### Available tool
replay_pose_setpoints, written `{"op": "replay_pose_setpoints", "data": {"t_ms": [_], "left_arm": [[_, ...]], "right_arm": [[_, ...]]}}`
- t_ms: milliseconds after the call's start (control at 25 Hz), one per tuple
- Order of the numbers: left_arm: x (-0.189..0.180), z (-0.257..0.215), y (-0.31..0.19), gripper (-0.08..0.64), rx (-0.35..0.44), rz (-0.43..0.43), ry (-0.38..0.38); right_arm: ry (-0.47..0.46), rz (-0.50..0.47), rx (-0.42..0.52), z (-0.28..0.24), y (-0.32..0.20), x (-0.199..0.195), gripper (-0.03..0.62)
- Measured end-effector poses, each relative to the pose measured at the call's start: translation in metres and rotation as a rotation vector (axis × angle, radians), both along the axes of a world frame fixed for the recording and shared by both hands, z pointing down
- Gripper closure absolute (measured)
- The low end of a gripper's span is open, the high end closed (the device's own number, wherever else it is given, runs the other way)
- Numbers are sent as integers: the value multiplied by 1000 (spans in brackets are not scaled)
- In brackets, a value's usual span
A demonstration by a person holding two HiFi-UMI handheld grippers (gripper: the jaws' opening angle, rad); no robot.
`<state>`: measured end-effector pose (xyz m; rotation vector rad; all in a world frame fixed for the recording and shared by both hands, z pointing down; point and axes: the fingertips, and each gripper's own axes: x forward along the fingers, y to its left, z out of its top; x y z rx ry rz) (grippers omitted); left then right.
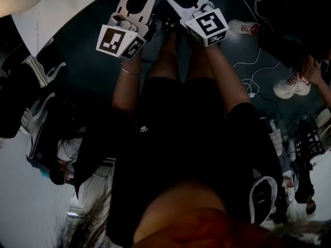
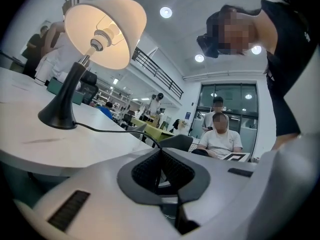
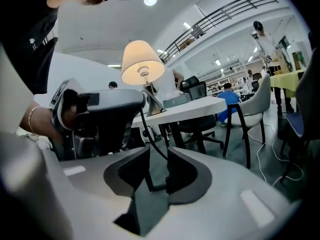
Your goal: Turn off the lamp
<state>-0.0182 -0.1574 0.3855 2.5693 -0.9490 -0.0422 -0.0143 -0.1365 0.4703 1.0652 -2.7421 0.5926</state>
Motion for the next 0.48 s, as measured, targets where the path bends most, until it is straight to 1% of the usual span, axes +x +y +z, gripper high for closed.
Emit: {"op": "replay_pose_setpoints", "data": {"t_ms": [80, 200, 480], "left_arm": [[-4, -2, -1, 548, -2, 2, 11], [-7, -4, -2, 548, 17, 14, 19], [-3, -3, 0, 548, 79, 62, 23]], "right_arm": [[11, 4, -5, 2, -7, -7, 514], [19, 10, -10, 2, -14, -10, 517], [54, -85, -33, 7, -2, -13, 571]]}}
